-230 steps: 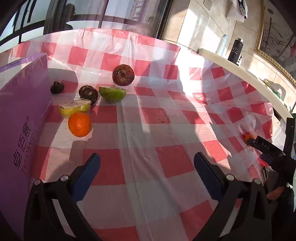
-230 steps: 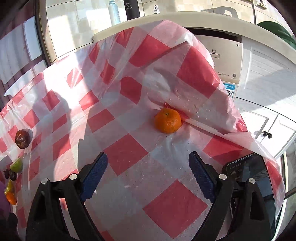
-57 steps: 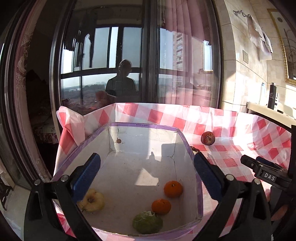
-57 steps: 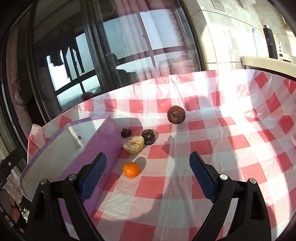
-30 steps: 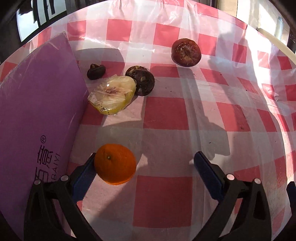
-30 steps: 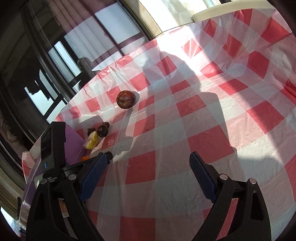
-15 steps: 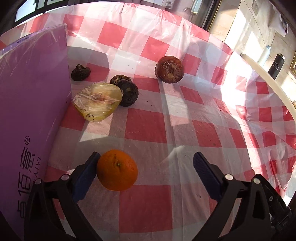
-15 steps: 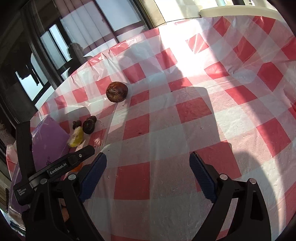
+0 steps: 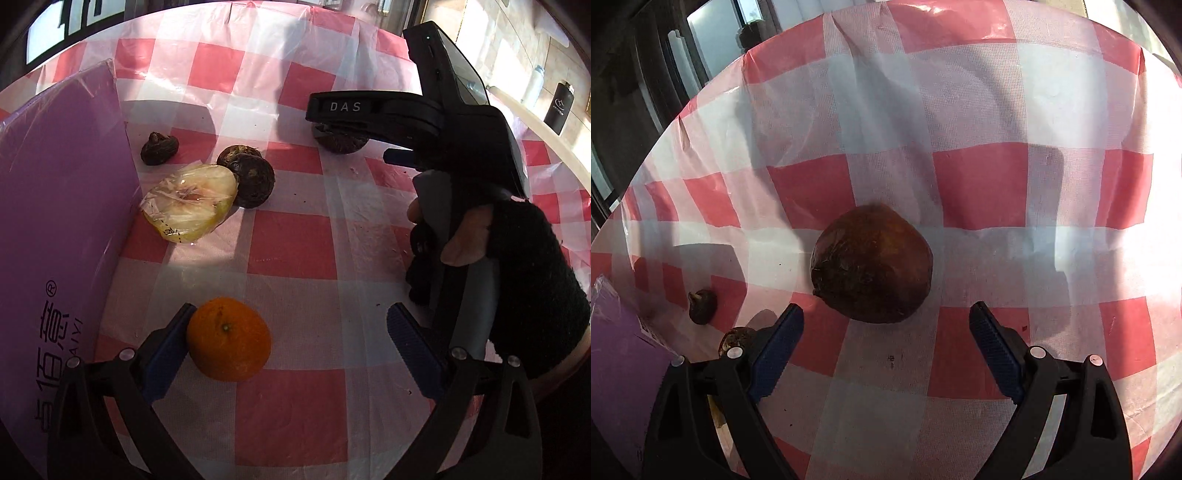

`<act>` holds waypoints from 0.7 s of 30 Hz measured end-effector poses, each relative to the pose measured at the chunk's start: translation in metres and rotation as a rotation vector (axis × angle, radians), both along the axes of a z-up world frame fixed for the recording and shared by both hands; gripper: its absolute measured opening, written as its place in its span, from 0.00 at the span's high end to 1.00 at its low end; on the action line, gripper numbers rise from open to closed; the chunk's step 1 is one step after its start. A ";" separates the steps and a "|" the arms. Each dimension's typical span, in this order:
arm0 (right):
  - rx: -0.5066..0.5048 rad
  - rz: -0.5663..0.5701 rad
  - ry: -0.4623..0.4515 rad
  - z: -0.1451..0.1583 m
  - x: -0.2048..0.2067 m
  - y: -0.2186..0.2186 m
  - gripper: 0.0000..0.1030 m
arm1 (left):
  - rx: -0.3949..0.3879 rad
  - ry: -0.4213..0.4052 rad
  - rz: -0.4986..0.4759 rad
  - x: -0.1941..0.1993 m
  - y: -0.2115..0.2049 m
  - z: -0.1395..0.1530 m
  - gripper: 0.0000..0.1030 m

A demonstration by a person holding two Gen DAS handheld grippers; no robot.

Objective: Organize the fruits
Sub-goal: 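Grasp the plastic-wrapped dark red apple with the right tool, then grasp the small orange with the left tool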

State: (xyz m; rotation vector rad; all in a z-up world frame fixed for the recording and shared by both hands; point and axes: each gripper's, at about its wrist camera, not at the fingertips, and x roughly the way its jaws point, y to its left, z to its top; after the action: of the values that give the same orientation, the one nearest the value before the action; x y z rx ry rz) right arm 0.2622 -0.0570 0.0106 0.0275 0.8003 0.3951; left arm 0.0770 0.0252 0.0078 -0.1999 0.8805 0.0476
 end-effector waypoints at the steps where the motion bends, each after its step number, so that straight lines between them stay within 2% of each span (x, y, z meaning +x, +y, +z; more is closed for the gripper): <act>1: -0.008 0.002 0.008 -0.001 0.008 0.006 0.15 | 0.001 0.000 0.000 0.000 0.000 0.000 0.02; 4: -0.025 -0.006 0.030 -0.003 0.028 0.016 0.15 | 0.008 0.002 -0.001 -0.001 0.000 -0.001 0.02; 6: -0.088 -0.019 0.020 -0.004 0.029 0.021 0.23 | 0.013 0.005 -0.003 0.000 0.000 -0.001 0.02; 8: -0.117 0.002 0.001 -0.004 0.021 0.022 0.38 | 0.017 0.006 -0.004 0.000 0.000 0.000 0.02; 10: -0.110 0.012 0.001 -0.005 0.007 0.013 0.39 | 0.016 0.006 -0.005 0.001 0.000 -0.001 0.02; 14: 0.012 -0.006 0.002 -0.005 -0.037 -0.041 0.39 | 0.024 0.010 -0.008 0.000 -0.002 0.000 0.02; 18: 0.135 -0.135 -0.001 -0.004 -0.093 -0.122 0.39 | 0.020 0.008 -0.016 0.000 -0.001 0.000 0.02; 21: 0.230 -0.230 0.002 -0.009 -0.136 -0.165 0.39 | 0.003 0.001 -0.016 -0.001 0.000 0.000 0.02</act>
State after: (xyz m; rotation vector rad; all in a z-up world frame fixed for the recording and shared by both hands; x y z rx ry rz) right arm 0.1259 -0.2221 0.0018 0.3321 0.7409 0.2671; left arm 0.0765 0.0251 0.0076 -0.1897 0.8825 0.0337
